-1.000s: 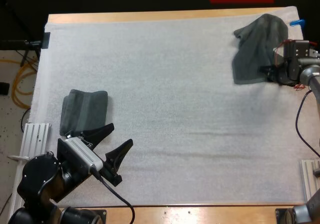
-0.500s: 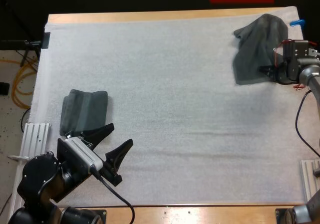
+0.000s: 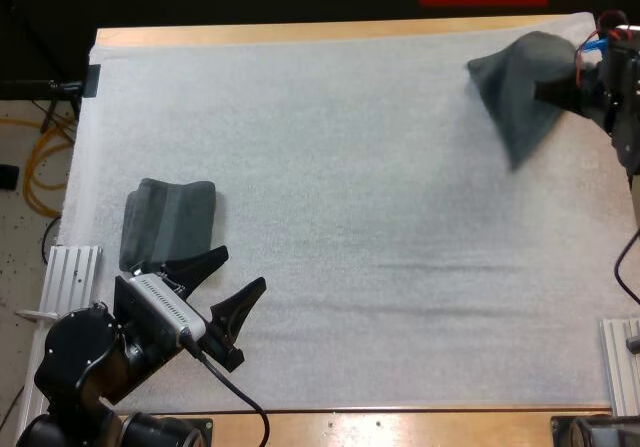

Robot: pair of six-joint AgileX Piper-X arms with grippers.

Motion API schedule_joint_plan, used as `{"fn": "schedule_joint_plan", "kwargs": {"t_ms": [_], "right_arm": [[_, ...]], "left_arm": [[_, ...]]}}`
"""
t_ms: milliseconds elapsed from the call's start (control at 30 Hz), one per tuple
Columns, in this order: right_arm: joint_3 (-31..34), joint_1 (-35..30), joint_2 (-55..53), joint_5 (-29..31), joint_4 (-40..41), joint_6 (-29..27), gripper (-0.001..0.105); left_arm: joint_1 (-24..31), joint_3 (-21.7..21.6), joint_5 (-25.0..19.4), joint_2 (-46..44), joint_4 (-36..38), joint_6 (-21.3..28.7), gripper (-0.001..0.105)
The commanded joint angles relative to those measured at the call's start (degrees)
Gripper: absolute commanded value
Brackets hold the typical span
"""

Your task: Pick towel from pile fold and stack

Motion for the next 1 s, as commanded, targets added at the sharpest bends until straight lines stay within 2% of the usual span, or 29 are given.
{"fn": "schedule_joint_plan", "kwargs": {"t_ms": [0,167,367,567,733,967], "right_arm": [[-0.46,0.74,-2.31,-0.66,-0.33,-0.56,0.000],[-0.46,4.55,-7.15,-0.66,1.17,-1.16,0.000],[-0.29,11.90,-8.61,-0.66,7.21,-0.87,0.000],[3.58,20.85,-7.90,-0.66,8.58,6.61,0.000],[6.90,29.32,-5.65,-0.66,8.58,10.47,0.000],[7.30,40.74,-1.42,-2.30,6.78,11.96,0.000]], "left_arm": [[-0.39,-0.38,0.02,0.18,-0.56,-0.75,0.059],[-0.39,-0.38,0.02,0.18,-0.56,-0.75,0.059],[-0.39,-0.38,0.02,0.18,-0.56,-0.75,0.059],[-0.39,-0.38,0.02,0.18,-0.56,-0.75,0.059],[-0.39,-0.38,0.02,0.18,-0.56,-0.75,0.059],[-0.39,-0.38,0.44,0.18,-0.56,-0.75,0.059]]}}
